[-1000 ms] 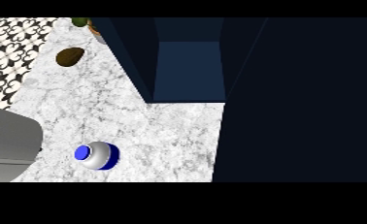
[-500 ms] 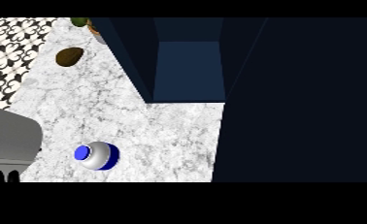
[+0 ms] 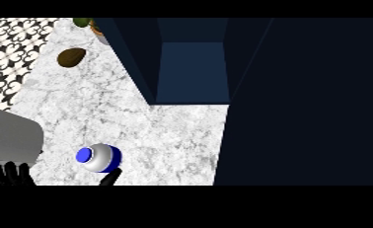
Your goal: Pick up the bottled water, place it into the cabinet and close the cabinet
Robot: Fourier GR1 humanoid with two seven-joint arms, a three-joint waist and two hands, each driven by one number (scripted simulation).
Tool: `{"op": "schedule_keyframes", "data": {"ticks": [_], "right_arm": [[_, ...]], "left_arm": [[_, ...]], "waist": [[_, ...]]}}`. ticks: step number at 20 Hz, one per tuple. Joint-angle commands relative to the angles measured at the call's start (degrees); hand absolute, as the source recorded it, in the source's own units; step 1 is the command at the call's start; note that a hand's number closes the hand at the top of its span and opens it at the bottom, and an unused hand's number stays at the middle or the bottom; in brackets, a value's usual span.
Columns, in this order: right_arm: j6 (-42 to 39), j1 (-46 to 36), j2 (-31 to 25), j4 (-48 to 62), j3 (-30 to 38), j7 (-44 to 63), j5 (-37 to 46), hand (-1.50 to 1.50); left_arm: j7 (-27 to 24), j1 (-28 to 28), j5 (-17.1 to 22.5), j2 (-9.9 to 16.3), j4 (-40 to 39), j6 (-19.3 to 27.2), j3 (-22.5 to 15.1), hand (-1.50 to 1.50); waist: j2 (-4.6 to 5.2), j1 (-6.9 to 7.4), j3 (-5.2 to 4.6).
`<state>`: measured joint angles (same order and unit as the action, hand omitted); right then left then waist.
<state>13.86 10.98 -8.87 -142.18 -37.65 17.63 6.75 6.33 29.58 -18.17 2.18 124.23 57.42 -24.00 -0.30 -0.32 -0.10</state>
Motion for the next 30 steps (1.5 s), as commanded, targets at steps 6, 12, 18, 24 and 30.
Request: {"op": "schedule_keyframes", "data": {"ticks": [6,12,18,24,30], "right_arm": [[2.6,2.3,-2.8,-3.5,-4.2,-1.5,7.4,-1.5],[4.0,0.4,-4.1,-4.9,-2.5,1.1,6.6,-1.5],[5.7,-2.5,-3.3,-2.2,-5.2,0.9,9.1,-1.5],[7.8,-1.0,-4.7,-6.5,-6.4,3.0,9.6,-1.5],[8.8,-0.5,-6.3,-7.0,-8.3,3.3,10.9,-1.5]], "left_arm": [[-10.2,-7.4,14.4,-1.1,-13.2,-3.8,8.6,-1.5],[-16.6,-10.3,20.2,-2.1,-20.7,-6.6,11.4,-1.5],[-28.5,-11.5,29.8,-2.2,-30.1,-10.8,13.9,-1.5],[-34.8,-13.3,37.5,-2.2,-37.0,-11.0,13.0,-1.5],[-44.5,-17.1,44.5,-2.2,-46.8,-10.0,12.8,-1.5]], "waist": [[0.04,-0.08,-0.01],[0.16,0.04,0.03],[0.15,0.18,0.01],[0.11,0.01,0.02],[0.08,-0.21,0.01]]}}
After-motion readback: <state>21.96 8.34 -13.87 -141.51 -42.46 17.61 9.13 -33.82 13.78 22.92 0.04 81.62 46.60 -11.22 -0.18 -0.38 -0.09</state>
